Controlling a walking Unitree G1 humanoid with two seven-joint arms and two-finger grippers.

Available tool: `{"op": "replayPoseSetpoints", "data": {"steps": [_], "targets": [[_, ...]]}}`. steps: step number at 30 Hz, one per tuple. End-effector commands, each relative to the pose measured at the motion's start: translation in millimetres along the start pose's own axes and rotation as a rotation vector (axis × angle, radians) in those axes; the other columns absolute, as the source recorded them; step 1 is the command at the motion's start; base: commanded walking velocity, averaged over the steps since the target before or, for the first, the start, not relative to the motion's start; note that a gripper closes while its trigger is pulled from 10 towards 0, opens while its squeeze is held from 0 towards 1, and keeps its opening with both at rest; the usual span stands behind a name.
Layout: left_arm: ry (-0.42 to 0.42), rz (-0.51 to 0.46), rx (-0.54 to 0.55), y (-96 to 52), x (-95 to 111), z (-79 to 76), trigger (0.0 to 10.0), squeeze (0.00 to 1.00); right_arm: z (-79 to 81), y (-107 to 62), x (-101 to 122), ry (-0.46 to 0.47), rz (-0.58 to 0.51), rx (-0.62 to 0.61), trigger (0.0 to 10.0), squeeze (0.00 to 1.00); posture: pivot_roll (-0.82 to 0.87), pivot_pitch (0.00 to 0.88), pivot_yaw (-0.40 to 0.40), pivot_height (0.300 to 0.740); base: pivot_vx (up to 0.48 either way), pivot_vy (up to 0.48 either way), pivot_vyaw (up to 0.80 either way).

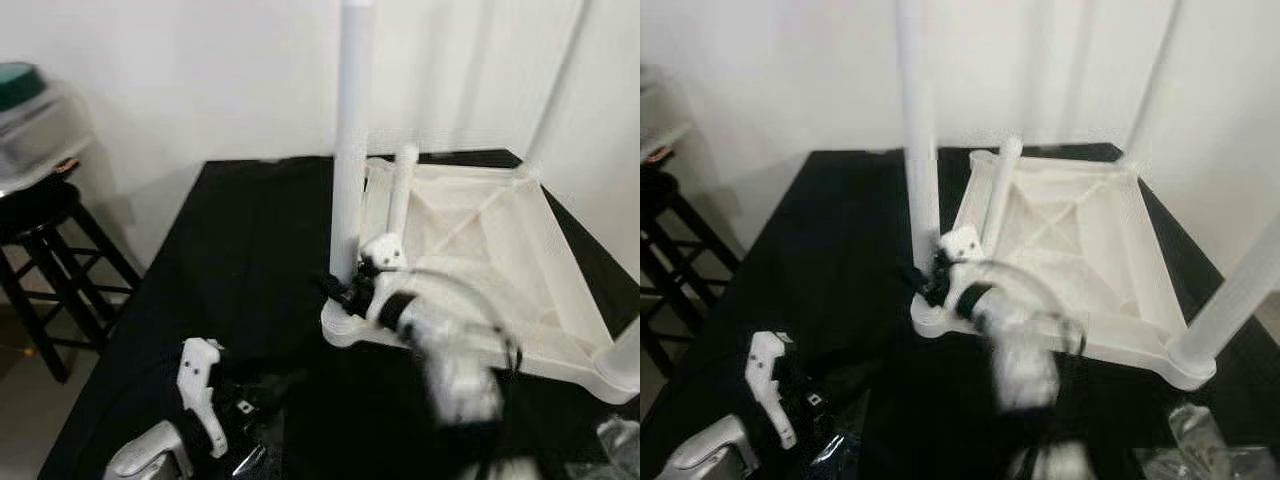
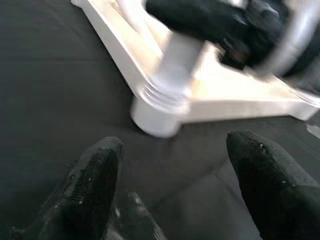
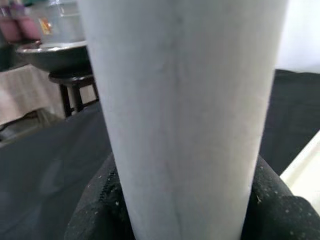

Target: Building children table

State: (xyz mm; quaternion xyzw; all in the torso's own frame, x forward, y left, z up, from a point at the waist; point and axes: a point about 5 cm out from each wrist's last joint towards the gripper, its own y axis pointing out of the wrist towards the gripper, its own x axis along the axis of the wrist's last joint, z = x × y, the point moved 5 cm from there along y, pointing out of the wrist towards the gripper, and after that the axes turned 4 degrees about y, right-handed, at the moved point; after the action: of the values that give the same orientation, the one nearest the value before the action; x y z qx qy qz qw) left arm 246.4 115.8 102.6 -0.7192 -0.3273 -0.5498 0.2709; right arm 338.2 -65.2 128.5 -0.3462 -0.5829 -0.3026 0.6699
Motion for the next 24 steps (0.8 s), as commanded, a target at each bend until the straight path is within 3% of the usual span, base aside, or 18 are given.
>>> {"op": "replayPoseSetpoints", "data": {"steps": [1, 3, 6, 7, 10, 11, 12, 13, 17, 18, 19, 20, 21, 22, 24], "targets": [[0.002, 0.010, -0.006, -1.1, 0, 1.5, 10.0, 0.00, -2.8, -6.5, -48, 0.112, 0.196, -0.004, 0.0, 0.00, -0.02, 0.036, 0.053, 0.740, 0.000, 0.000, 0.00], [0.002, 0.013, -0.008, -0.6, -1, 1.2, 10.0, 0.00, -28.5, -1.3, -35, 0.111, 0.166, -0.079, 0.0, 0.00, 0.00, 0.031, 0.041, 0.740, 0.000, 0.000, 0.00], [-0.001, 0.014, -0.013, -0.5, -1, 1.2, 10.0, 0.00, -22.0, -0.7, -43, 0.103, 0.193, -0.040, 0.0, 0.00, 0.00, 0.029, 0.046, 0.740, 0.000, 0.000, 0.00], [0.000, 0.012, -0.008, -0.7, 0, 2.0, 10.0, 0.00, -16.1, -0.2, -43, 0.103, 0.204, -0.027, 9.8, 0.00, 0.00, 0.031, 0.047, 0.740, 0.000, 0.000, 0.00], [0.003, 0.010, -0.003, -0.6, 0, 2.7, 10.0, 0.00, -2.7, 0.8, -39, 0.122, 0.211, 0.048, 10.0, 0.04, 0.00, 0.028, 0.047, 0.740, 0.000, 0.000, 0.00], [0.002, 0.011, -0.003, -0.3, 0, 2.7, 10.0, 0.00, 9.6, 2.1, -29, 0.123, 0.192, 0.132, 10.0, 1.00, 0.00, 0.022, 0.047, 0.740, 0.000, 0.000, 0.00], [0.002, 0.011, -0.003, -0.3, 0, 2.7, 10.0, 0.00, 9.6, 2.1, -29, 0.123, 0.192, 0.132, 10.0, 1.00, 0.00, 0.022, 0.047, 0.740, 0.000, 0.000, 0.00], [0.000, 0.012, -0.006, 0.2, -1, 2.5, 10.0, 0.00, 18.5, 7.3, -9, 0.087, 0.144, 0.258, 10.0, 1.00, 0.00, 0.018, 0.049, 0.740, 0.000, 0.000, 0.00], [-0.001, 0.012, -0.008, 1.2, -1, 2.4, 10.0, 0.00, 22.8, 9.8, 3, 0.062, 0.127, 0.367, 10.0, 1.00, 0.00, 0.012, 0.050, 0.740, 0.000, 0.000, 0.00], [-0.001, 0.012, -0.009, 1.5, -1, 2.4, 10.0, 0.00, 22.9, 10.2, 10, 0.021, 0.117, 0.441, 10.0, 0.83, 0.00, 0.009, 0.049, 0.740, 0.000, 0.000, 0.00], [-0.001, 0.012, -0.008, 2.0, -2, 2.4, 10.0, 0.00, 23.6, 8.2, 19, -0.028, 0.108, 0.548, 10.0, 0.07, 0.01, 0.003, 0.045, 0.740, 0.000, 0.000, 0.00], [-0.001, 0.012, -0.008, 2.0, -2, 2.4, 10.0, 0.00, 23.6, 8.2, 19, -0.028, 0.108, 0.548, 10.0, 0.07, 0.01, 0.003, 0.045, 0.740, 0.000, 0.000, 0.00], [0.000, 0.012, -0.008, 2.3, -2, 2.4, 10.0, 0.00, 23.7, 4.9, 25, -0.074, 0.104, 0.638, 10.0, 0.00, 0.01, 0.003, 0.045, 0.740, 0.000, 0.000, 0.00], [0.000, 0.011, -0.007, 2.7, -2, 2.6, 10.0, 0.00, 22.2, 1.0, 30, -0.108, 0.115, 0.729, 10.0, 0.00, 0.01, 0.000, 0.043, 0.740, 0.000, 0.000, 0.00], [0.001, 0.011, -0.006, 3.2, -2, 2.8, 10.0, 0.00, 18.6, 0.2, 33, -0.119, 0.134, 0.786, 10.0, 0.00, 0.01, 0.000, 0.041, 0.740, 0.000, 0.000, 0.00]]}}
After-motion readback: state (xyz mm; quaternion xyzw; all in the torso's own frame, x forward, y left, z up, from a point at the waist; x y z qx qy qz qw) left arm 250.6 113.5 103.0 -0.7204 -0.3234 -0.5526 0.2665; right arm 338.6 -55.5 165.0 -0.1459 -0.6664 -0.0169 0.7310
